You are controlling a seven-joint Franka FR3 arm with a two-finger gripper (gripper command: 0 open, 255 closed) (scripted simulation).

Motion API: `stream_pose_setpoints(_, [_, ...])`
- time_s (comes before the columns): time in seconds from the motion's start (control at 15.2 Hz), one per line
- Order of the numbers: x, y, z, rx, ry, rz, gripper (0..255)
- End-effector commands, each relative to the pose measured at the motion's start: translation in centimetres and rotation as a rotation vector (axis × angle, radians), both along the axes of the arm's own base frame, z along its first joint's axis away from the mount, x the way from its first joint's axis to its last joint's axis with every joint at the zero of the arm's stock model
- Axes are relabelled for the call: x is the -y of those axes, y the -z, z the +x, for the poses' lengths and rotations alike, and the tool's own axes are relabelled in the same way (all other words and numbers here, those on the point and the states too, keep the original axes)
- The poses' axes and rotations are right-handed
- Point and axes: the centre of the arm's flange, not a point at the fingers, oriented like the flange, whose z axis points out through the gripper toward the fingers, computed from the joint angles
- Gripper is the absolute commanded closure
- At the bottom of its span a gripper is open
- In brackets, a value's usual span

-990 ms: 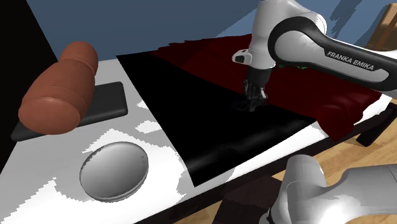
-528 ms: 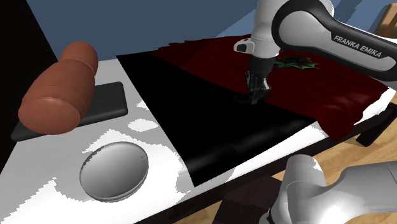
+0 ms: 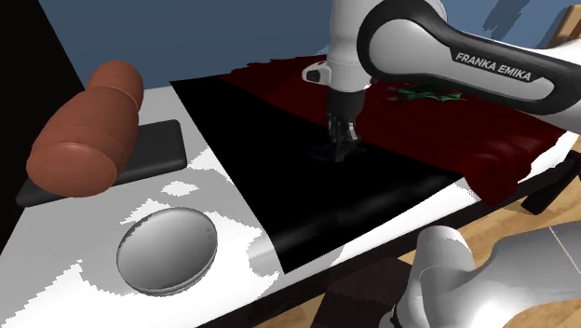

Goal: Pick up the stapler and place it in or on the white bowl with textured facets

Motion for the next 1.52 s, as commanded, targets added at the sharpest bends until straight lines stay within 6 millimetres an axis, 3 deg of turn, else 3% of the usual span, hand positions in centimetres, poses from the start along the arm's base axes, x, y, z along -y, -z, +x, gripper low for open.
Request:
stream_pose_setpoints(0.0, [-2.1, -0.1, 1.4, 0.000, 0.001, 0.001, 255])
stream_pose_setpoints(1.45, [-25.8, 0.1, 18.1, 0.000, 0.001, 0.001, 255])
